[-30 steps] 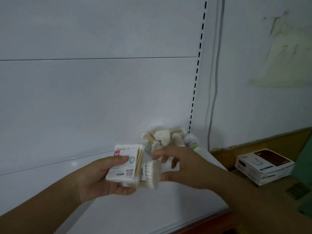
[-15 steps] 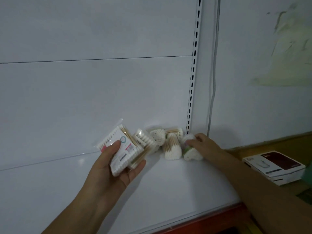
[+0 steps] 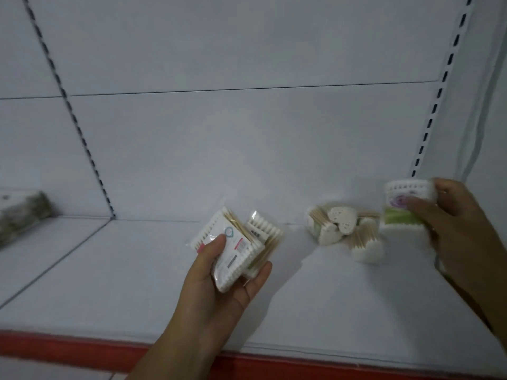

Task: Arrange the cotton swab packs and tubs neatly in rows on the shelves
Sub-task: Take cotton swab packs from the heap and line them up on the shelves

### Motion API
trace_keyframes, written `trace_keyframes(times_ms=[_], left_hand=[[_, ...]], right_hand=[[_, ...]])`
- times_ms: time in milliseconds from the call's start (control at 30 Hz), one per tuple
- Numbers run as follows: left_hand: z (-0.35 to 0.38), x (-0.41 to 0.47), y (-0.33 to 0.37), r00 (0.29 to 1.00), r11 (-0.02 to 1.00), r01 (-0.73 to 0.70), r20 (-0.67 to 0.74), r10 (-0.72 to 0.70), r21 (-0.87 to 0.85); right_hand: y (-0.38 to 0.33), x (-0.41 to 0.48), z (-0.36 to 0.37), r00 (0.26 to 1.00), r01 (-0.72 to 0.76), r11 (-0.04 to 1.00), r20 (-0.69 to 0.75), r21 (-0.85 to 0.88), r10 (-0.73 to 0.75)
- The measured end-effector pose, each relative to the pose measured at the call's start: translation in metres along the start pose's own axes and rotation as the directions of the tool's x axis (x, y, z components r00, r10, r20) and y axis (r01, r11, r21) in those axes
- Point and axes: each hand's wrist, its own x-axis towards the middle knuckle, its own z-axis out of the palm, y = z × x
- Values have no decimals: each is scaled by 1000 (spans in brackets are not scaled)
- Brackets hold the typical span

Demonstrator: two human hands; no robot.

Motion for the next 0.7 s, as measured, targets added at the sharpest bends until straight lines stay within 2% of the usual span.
trace_keyframes(times_ms=[133,333,533,633,700], left_hand=[[-27,-16,47,998,998,-48,-34,47,-49],[-113,-57,157,975,981,-181,-145,169,-74],[-229,-124,269,937,955,-289,-224,266,-74],[-262,-145,306,931,949,-297,-253,263,-105],[-276,-152,324,928,947,-297,-269,257,-119]], right_hand=[[-21,-28,88,976,-19,993,219,118,-7],[-35,-90,256,857,-66,985,515,160,-26],[-36,-165,441,805,-107,987,593,124,13],[-38,-194,500,778,-82,994,628,74,17],[-39,-205,528,781,-13,1000,625,-8,15]])
